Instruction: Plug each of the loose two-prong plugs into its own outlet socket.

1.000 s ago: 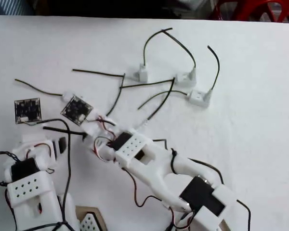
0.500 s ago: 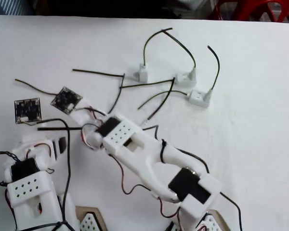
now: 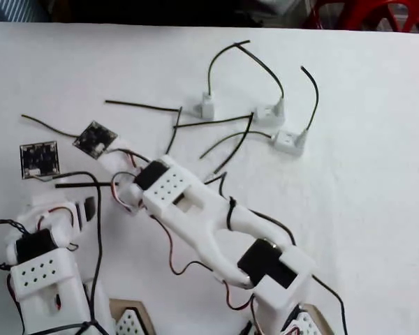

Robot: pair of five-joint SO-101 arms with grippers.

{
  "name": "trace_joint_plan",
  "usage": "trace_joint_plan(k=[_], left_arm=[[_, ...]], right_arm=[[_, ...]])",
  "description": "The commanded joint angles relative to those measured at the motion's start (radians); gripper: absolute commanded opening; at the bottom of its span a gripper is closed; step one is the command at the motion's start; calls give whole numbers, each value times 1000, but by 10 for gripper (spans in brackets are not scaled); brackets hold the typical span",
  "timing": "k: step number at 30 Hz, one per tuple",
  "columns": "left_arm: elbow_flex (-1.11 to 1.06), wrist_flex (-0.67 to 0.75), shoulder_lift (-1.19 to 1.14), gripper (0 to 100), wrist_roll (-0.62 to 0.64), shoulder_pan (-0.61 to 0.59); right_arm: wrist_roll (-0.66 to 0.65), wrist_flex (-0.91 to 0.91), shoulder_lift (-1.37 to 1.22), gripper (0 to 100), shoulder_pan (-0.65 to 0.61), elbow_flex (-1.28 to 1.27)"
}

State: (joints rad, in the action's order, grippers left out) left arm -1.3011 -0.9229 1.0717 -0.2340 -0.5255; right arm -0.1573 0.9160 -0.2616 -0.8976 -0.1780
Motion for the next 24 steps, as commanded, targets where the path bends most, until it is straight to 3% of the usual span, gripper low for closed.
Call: trace_joint_plan(k=[1,9,14,24], left_arm=[[5,25,24,275,5,-7],[3,25,24,275,5,-7],[3,25,24,275,5,-7],[3,25,24,275,5,-7]], right_arm=[[11,-21,-36,16,12,-3],[11,120,74,16,35,-5],[11,211,179,16,111,-9],[2,176,159,17,110,-58]])
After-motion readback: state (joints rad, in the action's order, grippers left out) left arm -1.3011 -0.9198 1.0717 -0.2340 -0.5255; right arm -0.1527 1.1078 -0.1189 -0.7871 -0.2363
